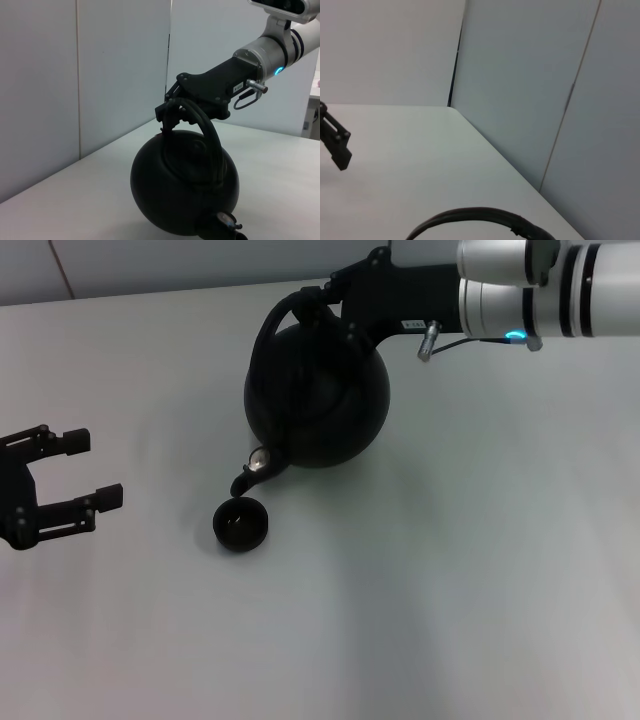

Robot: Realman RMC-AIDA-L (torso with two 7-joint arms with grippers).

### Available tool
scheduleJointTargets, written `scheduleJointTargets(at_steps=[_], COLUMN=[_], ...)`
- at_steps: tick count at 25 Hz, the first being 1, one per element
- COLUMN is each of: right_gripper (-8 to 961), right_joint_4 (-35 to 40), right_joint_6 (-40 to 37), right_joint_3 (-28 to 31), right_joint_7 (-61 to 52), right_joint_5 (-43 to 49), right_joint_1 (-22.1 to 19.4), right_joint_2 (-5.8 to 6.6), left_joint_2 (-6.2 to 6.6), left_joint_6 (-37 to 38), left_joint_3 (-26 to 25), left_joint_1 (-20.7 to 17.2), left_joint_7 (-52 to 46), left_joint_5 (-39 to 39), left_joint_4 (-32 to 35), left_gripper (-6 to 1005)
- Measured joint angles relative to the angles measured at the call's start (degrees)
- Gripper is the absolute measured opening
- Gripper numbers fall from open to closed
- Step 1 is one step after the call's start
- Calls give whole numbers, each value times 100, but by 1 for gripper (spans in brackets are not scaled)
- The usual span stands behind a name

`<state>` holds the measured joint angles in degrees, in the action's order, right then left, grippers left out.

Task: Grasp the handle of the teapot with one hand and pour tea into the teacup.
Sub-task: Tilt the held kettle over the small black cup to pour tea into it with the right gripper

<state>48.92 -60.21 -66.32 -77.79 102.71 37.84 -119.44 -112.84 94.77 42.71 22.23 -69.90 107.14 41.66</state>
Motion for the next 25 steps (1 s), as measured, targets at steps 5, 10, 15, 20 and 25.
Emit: scheduleJointTargets(at_steps=[5, 10, 15, 20, 25], right_gripper=[136, 129, 127, 126, 125], right_joint_4=[167, 249, 362, 458, 517], right_joint_6=[0, 5, 7, 9, 10], right_joint_3=[-67, -74, -116, -137, -160], right_joint_7=[0, 0, 0, 6, 7], right_joint_5=[128, 251, 409, 442, 553], right_joint_1=[-32, -31, -29, -32, -13], right_joint_2=[0, 0, 0, 0, 1], left_joint_2=[-2, -14, -35, -58, -89], left_joint_6=[-21, -49, -80, -107, -153], left_joint_3=[0, -8, -9, -9, -9], left_joint_1=[2, 2, -5, -21, -19], left_joint_7=[6, 5, 2, 10, 12], left_joint_5=[0, 0, 0, -6, -6], left_joint_4=[0, 0, 0, 0, 0], left_gripper=[784, 784, 784, 784, 784])
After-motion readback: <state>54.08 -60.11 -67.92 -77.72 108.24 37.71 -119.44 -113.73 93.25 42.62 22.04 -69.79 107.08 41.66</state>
